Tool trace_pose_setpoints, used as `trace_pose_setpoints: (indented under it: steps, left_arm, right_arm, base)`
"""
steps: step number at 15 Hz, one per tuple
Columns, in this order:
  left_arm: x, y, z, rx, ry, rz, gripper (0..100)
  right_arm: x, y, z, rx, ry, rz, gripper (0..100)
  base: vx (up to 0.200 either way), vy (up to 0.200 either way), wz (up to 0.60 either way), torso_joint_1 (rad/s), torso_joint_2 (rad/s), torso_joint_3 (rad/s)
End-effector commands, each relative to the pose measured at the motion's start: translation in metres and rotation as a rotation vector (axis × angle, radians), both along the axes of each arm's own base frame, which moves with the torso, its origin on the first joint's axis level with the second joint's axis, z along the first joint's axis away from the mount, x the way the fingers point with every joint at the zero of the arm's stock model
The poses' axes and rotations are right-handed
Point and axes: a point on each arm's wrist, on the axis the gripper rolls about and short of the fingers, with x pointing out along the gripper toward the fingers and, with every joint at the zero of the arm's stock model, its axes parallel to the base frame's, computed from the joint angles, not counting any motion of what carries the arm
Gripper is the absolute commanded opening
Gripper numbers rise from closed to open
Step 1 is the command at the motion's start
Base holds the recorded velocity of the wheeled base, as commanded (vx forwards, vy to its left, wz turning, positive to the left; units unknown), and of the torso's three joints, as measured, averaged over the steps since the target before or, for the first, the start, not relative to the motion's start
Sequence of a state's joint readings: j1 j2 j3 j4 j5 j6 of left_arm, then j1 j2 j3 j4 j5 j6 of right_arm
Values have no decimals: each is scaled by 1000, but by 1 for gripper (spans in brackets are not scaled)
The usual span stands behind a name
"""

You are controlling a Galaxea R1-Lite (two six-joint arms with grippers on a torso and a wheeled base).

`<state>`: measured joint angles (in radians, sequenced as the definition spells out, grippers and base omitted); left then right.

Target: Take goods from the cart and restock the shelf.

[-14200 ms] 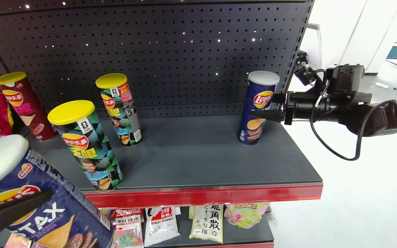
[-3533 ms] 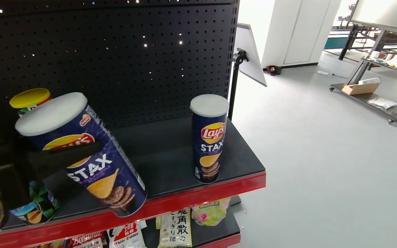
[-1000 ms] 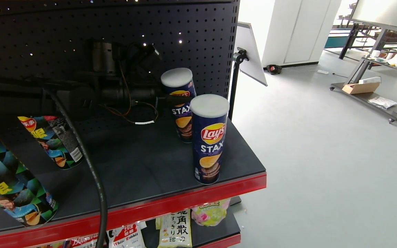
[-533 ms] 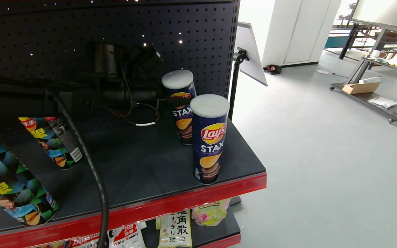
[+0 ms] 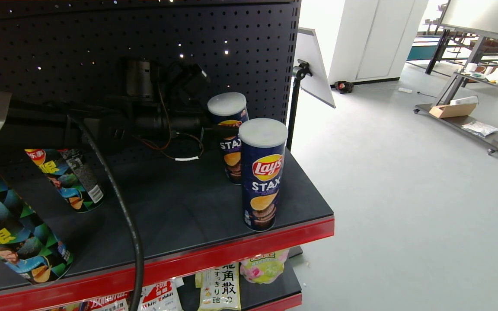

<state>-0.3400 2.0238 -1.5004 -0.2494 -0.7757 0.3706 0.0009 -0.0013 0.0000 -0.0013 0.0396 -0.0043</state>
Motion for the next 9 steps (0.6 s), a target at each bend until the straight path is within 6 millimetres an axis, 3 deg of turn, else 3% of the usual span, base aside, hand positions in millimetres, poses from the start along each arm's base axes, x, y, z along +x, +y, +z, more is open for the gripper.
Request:
trace_pose_setpoints:
  steps: [1,2,9]
  left_arm:
    - [0,0,-1,2,0,0,0]
    - [0,0,-1,10,-12,-3,100]
    - [-2,-1,1,8,-11,-4,100]
  right_arm:
    - [0,0,0,0,1,1,100]
    - [0,0,0,0,1,1,100]
    - [0,0,0,0,1,1,100]
  base:
    - [0,0,0,0,0,0]
    - [0,0,0,0,0,0]
    - [0,0,0,0,0,0]
